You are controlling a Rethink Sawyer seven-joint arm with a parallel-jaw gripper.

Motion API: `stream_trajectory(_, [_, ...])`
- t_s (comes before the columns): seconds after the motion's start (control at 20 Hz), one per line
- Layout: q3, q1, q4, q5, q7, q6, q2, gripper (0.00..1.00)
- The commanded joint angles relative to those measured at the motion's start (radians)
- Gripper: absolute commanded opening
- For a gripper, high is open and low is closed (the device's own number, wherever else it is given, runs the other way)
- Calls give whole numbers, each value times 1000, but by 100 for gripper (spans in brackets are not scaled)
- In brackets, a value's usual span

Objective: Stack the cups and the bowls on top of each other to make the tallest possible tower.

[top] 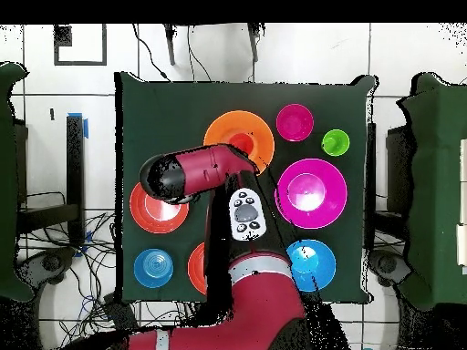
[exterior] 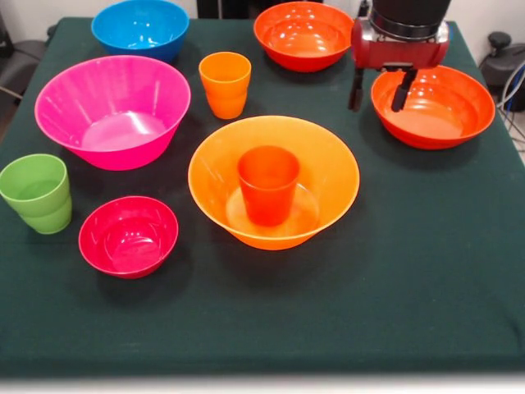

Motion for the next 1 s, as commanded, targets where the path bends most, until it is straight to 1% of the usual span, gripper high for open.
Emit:
stream_trajectory(0.05, [8,51,-45,26,131,-3,80,100])
stream_trajectory(0.25, [1,60,-52,30,132,-18,95,100])
stream_trajectory(0.5, [-17,70,-73,16,136,-67,139,100])
stream_trajectory(1.0, [-25,60,-70,14,107,-95,157,100])
